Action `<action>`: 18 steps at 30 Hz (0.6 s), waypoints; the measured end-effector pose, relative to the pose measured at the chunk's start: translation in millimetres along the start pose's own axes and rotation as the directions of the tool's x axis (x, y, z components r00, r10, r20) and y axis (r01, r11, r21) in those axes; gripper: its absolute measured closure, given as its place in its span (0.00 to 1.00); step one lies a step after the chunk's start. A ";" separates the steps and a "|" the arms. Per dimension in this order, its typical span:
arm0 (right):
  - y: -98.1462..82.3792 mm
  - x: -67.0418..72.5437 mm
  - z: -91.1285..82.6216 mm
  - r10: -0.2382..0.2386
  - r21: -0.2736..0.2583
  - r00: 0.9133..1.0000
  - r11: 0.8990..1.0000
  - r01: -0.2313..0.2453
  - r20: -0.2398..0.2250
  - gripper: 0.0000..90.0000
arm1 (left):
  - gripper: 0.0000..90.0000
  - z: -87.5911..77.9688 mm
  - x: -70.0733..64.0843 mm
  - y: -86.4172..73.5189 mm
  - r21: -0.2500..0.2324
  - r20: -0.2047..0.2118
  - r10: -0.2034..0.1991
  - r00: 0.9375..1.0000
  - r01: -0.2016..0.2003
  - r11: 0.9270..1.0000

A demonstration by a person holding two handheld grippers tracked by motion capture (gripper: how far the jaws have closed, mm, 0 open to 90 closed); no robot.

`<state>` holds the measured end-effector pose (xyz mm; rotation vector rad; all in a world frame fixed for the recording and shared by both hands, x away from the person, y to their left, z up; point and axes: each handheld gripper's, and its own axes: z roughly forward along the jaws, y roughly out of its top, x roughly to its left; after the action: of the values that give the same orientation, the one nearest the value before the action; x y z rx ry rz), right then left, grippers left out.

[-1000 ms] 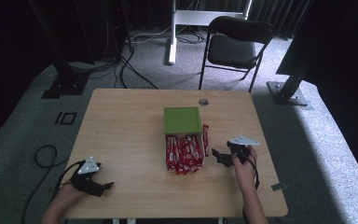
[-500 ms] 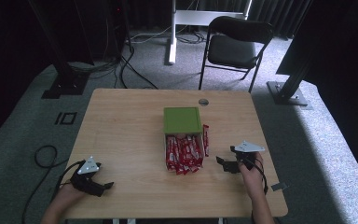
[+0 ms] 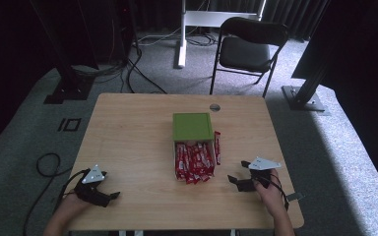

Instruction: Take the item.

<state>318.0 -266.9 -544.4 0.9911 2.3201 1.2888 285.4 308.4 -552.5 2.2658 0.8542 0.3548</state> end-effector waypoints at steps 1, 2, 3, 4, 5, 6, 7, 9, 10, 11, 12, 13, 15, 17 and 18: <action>-1.7 0.3 -1.2 -0.006 0.001 1.000 1.000 0.006 -0.009 0.15 | 0.02 0.0 0.0 0.0 0.000 0.000 0.001 1.000 -0.001 1.000; -3.4 0.8 -2.6 -0.006 0.005 1.000 1.000 0.006 -0.020 0.15 | 0.02 0.0 0.0 0.0 0.000 0.000 0.000 1.000 0.000 1.000; -5.3 1.1 -3.7 -0.011 0.010 0.999 1.000 0.011 -0.034 0.15 | 0.02 0.0 0.0 0.0 0.000 0.000 0.000 1.000 0.000 1.000; -7.2 1.6 -4.8 -0.004 0.015 0.999 1.000 0.005 -0.037 0.15 | 0.02 0.0 0.0 0.0 0.000 0.000 0.000 1.000 0.000 1.000; -9.2 2.1 -5.7 -0.007 0.020 0.999 1.000 0.008 -0.044 0.15 | 0.02 0.0 0.0 0.0 0.000 0.000 0.000 1.000 0.000 1.000; -11.1 3.0 -6.7 -0.015 0.028 0.998 0.999 0.017 -0.054 0.15 | 0.02 0.0 0.1 0.0 0.001 0.000 0.001 1.000 -0.001 1.000; -12.7 4.2 -7.5 -0.029 0.039 0.998 0.999 0.032 -0.056 0.15 | 0.02 -0.1 0.2 0.0 0.002 0.000 0.002 1.000 -0.002 1.000; -15.6 5.9 -9.1 -0.040 0.052 0.997 0.998 0.044 -0.067 0.15 | 0.02 -0.1 0.1 0.0 0.002 0.000 0.002 1.000 -0.002 1.000; -16.6 6.5 -9.9 -0.049 0.056 0.996 0.997 0.053 -0.073 0.15 | 0.02 -0.1 0.2 0.0 0.002 0.000 0.002 1.000 -0.002 1.000; -17.3 6.9 -10.8 -0.062 0.058 0.995 0.996 0.066 -0.076 0.15 | 0.02 -0.1 0.2 0.0 0.002 0.000 0.002 1.000 -0.002 1.000; -17.7 7.1 -11.9 -0.070 0.063 0.994 0.995 0.076 -0.086 0.14 | 0.02 -0.1 0.2 0.0 0.002 0.000 0.002 1.000 -0.002 1.000; -18.0 7.3 -13.0 -0.076 0.066 0.993 0.994 0.082 -0.094 0.14 | 0.02 -0.1 0.2 0.0 0.002 0.000 0.002 1.000 -0.002 1.000; -18.9 7.7 -15.3 -0.092 0.069 0.990 0.993 0.100 -0.109 0.14 | 0.02 -0.1 0.1 0.0 0.002 0.000 0.002 1.000 -0.002 1.000; -20.7 7.3 -17.7 -0.091 0.078 0.989 0.992 0.100 -0.115 0.13 | 0.02 -0.1 0.2 0.0 0.002 0.000 0.002 1.000 -0.002 1.000; -21.9 7.3 -18.9 -0.096 0.081 0.989 0.991 0.106 -0.117 0.13 | 0.02 -0.1 0.2 0.0 0.002 0.000 0.002 1.000 -0.002 1.000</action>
<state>293.0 -281.4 -551.8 0.8341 2.4959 1.2436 285.5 308.5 -552.4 2.2684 0.8525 0.3555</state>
